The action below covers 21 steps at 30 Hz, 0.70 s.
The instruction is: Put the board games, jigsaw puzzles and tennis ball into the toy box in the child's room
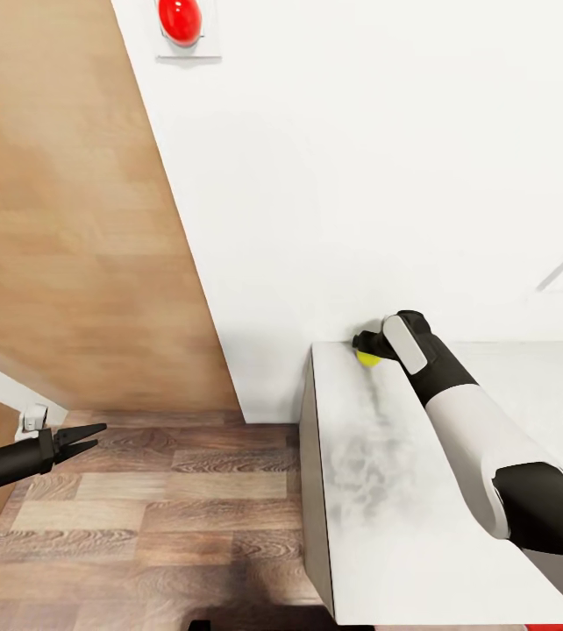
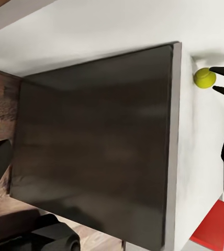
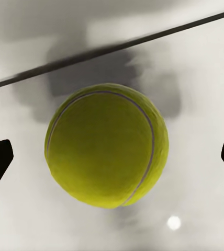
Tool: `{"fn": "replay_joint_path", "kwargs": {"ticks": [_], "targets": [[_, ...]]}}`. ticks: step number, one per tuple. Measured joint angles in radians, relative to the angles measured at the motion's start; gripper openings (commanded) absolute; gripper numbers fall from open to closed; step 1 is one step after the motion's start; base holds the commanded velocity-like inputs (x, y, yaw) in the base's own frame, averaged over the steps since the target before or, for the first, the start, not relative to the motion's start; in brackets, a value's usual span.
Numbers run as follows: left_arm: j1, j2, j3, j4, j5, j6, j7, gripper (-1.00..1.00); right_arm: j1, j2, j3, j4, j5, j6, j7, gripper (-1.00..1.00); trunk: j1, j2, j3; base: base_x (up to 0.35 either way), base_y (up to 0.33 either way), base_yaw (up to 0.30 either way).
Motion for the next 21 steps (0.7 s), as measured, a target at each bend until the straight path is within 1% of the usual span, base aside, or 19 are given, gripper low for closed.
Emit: {"fn": "replay_joint_path", "kwargs": {"ticks": [21], "targets": [[0.000,0.000,0.000,0.000,0.000,0.000,0.000,1.00,-0.008,-0.002,0.001,0.003,-0.001,0.004,-0.001,1.00,0.000,0.000,0.000,0.000,0.000,0.000]]}}
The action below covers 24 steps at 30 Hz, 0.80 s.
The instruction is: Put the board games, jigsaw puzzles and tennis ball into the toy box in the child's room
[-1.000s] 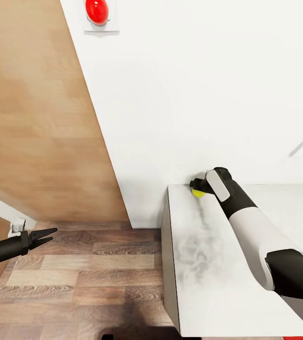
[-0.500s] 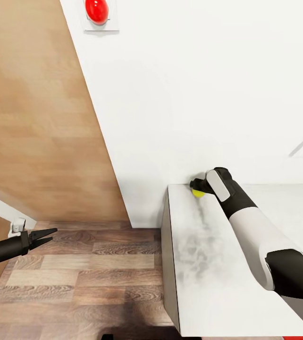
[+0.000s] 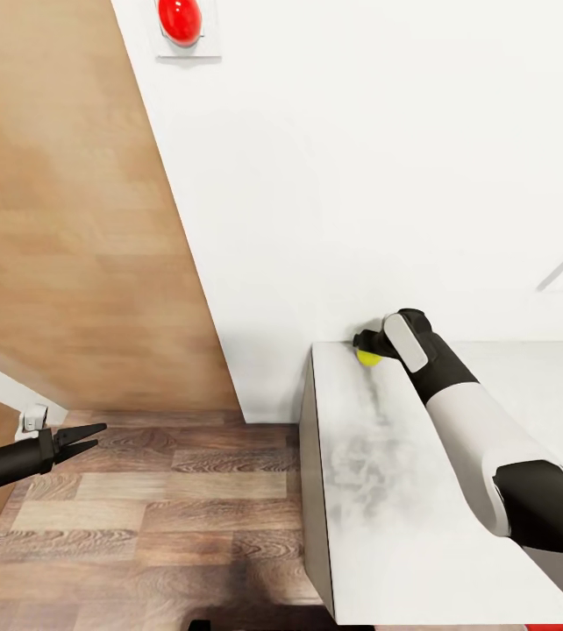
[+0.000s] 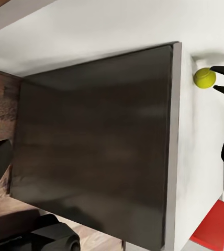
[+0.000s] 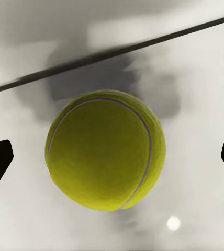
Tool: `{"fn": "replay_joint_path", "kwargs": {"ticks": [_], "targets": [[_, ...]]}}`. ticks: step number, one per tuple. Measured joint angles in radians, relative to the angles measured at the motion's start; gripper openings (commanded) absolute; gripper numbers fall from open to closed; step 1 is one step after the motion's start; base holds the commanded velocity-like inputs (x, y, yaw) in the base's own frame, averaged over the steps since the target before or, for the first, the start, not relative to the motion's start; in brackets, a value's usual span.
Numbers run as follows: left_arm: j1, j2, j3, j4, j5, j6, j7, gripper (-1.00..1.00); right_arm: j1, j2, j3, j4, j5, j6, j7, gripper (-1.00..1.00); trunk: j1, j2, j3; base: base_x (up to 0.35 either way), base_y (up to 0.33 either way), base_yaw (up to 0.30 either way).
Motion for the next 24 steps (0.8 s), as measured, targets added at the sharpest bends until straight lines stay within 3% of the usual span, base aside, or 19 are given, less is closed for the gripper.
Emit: {"fn": "replay_joint_path", "kwargs": {"ticks": [24], "targets": [[0.000,0.000,0.000,0.000,0.000,0.000,0.000,1.00,-0.002,0.001,0.000,-0.001,0.000,-0.005,-0.001,1.00,0.000,0.000,-0.002,0.000,0.000,0.000]]}}
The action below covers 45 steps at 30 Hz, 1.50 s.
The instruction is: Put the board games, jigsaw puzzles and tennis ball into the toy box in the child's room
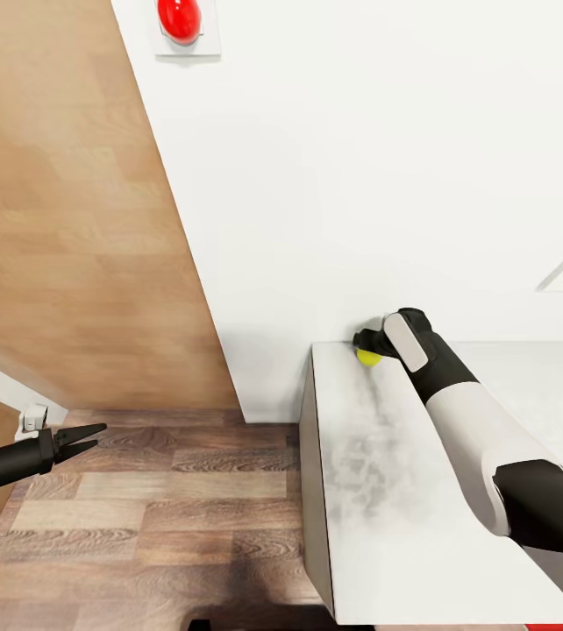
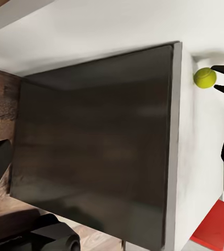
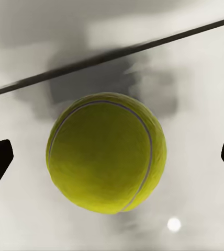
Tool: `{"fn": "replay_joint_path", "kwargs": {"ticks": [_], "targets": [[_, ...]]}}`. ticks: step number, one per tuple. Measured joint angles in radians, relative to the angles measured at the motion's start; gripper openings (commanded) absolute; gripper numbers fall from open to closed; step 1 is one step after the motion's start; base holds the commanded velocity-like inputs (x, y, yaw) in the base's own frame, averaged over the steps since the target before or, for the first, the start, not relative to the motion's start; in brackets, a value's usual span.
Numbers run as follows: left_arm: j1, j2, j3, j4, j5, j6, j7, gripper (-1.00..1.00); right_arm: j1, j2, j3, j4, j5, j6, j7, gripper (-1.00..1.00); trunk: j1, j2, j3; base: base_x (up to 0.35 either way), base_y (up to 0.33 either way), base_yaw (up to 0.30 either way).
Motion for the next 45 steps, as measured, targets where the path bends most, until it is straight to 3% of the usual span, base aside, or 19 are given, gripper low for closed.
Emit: {"fn": "replay_joint_path", "kwargs": {"ticks": [25,26,45], "targets": [[0.000,0.000,0.000,0.000,0.000,0.000,0.000,1.00,-0.001,-0.002,-0.001,0.001,-0.001,0.002,0.001,1.00,0.000,0.000,-0.013,0.000,0.000,0.000],[0.000,0.000,0.000,0.000,0.000,0.000,0.000,1.00,-0.001,-0.002,-0.001,0.001,-0.001,0.002,0.001,-1.00,0.000,0.000,-0.013,0.000,0.000,0.000],[0.000,0.000,0.000,0.000,0.000,0.000,0.000,1.00,-0.002,-0.002,0.000,0.001,0.006,0.007,0.005,-1.00,0.000,0.000,-0.013,0.000,0.000,0.000]]}}
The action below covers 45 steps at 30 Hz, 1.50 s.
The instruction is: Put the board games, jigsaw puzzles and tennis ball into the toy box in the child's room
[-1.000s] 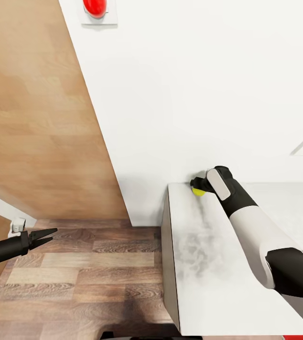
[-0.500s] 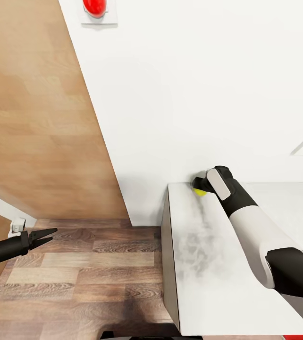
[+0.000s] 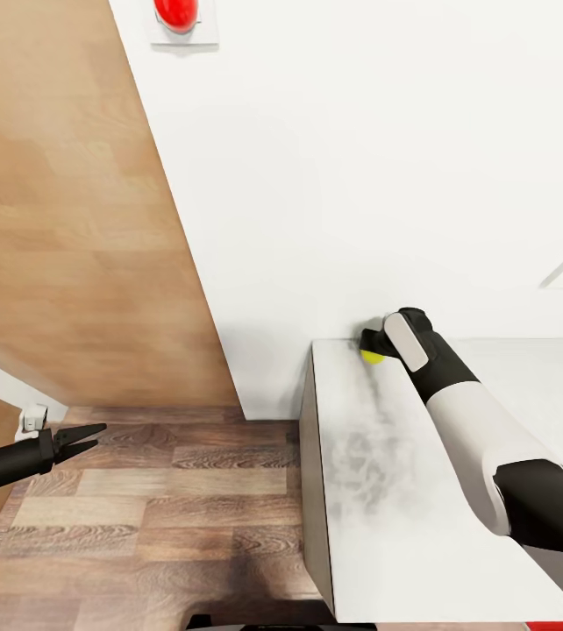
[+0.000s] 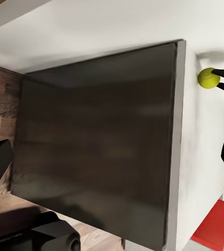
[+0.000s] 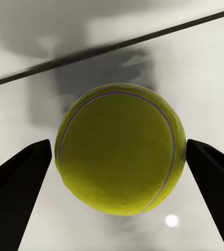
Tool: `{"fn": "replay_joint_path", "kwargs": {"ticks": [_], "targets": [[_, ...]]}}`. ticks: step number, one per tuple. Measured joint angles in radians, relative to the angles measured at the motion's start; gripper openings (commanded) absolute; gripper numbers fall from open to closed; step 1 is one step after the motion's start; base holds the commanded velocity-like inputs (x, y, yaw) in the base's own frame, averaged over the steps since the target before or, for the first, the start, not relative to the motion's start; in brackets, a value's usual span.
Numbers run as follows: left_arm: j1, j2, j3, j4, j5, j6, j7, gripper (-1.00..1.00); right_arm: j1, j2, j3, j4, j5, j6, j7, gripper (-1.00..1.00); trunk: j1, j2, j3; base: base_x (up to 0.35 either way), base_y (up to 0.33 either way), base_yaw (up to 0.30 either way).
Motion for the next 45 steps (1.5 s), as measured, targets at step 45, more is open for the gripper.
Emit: {"fn": "replay_joint_path", "kwargs": {"ticks": [45], "targets": [[0.000,0.000,0.000,0.000,-0.001,0.000,0.000,1.00,0.013,-0.006,-0.031,-0.178,-0.021,0.113,0.001,-1.00,0.000,0.000,0.065,-0.170,0.000,0.000]]}}
